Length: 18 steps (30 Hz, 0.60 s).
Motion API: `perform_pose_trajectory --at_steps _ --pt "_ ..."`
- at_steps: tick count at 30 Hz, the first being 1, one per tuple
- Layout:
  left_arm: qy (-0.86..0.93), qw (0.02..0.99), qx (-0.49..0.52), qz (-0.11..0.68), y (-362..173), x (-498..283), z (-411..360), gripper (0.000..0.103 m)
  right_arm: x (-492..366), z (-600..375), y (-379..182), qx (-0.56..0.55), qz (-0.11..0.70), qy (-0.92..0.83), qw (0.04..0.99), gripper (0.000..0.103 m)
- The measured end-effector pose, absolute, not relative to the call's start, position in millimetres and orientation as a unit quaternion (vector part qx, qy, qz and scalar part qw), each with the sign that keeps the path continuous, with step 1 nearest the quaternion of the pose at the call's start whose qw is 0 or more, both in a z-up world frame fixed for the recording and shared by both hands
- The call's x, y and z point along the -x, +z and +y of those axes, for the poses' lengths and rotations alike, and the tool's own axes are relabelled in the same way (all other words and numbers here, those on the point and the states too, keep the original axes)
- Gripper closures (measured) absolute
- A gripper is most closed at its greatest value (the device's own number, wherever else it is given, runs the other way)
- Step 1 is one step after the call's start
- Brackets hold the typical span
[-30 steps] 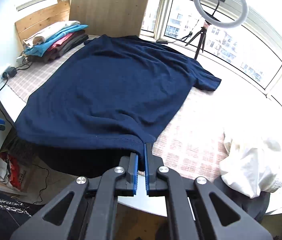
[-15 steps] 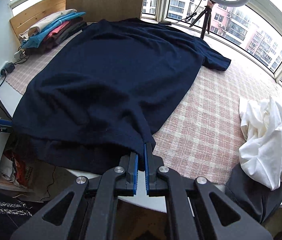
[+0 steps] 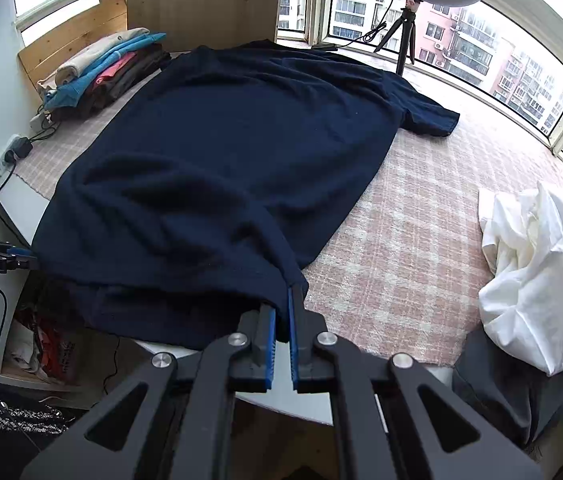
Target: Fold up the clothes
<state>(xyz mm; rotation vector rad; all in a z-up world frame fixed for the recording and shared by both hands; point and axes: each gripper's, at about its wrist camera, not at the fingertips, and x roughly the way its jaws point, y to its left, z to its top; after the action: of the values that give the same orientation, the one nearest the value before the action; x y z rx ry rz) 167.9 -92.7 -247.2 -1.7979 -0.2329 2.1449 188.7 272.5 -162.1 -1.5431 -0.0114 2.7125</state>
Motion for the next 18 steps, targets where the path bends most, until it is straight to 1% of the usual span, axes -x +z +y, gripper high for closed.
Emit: perform_pose_trajectory --at_steps 1,2,3,7,10,12,14,15,16,18 --pt "0.755 0.163 0.631 -0.073 -248.2 -168.7 -90.5 0.073 -188.5 272.3 -163.6 0.495 -0.002 0.869 0.01 0.098" --pt "0.757 0.16 0.63 -0.064 -249.3 -169.5 -88.2 0.08 -188.5 271.8 -164.8 0.496 -0.001 0.868 0.01 0.098" --pt "0.759 0.163 0.627 -0.066 -247.9 -170.8 -88.6 0.098 -188.5 271.4 -165.9 0.498 0.0 0.867 0.01 0.098" --pt "0.768 0.178 0.609 -0.087 -235.7 -176.8 -94.9 0.098 -190.5 271.5 -166.2 0.5 0.007 0.866 0.008 0.098" --pt "0.781 0.193 0.585 -0.099 -197.7 -185.0 -113.9 0.098 -192.8 269.8 -161.7 0.5 0.021 0.866 0.001 0.098" --pt "0.799 0.192 0.564 -0.085 -168.4 -190.1 -131.3 0.098 -195.2 264.8 -155.9 0.496 0.02 0.868 -0.003 0.098" --pt "0.81 0.187 0.55 -0.083 -150.4 -189.7 -147.5 0.099 -193.8 249.8 -155.4 0.499 0.018 0.866 -0.029 0.096" --pt "0.811 0.182 0.55 -0.081 -147.6 -189.6 -154.6 0.099 -193.0 242.0 -155.3 0.5 0.017 0.865 -0.042 0.091" --pt "0.811 0.178 0.553 -0.075 -149.4 -187.4 -162.3 0.099 -192.0 233.4 -160.4 0.505 0.018 0.861 -0.055 0.079" --pt "0.806 0.165 0.565 -0.067 -159.5 -184.4 -160.7 0.099 -191.9 216.7 -173.4 0.51 0.019 0.856 -0.078 0.069"
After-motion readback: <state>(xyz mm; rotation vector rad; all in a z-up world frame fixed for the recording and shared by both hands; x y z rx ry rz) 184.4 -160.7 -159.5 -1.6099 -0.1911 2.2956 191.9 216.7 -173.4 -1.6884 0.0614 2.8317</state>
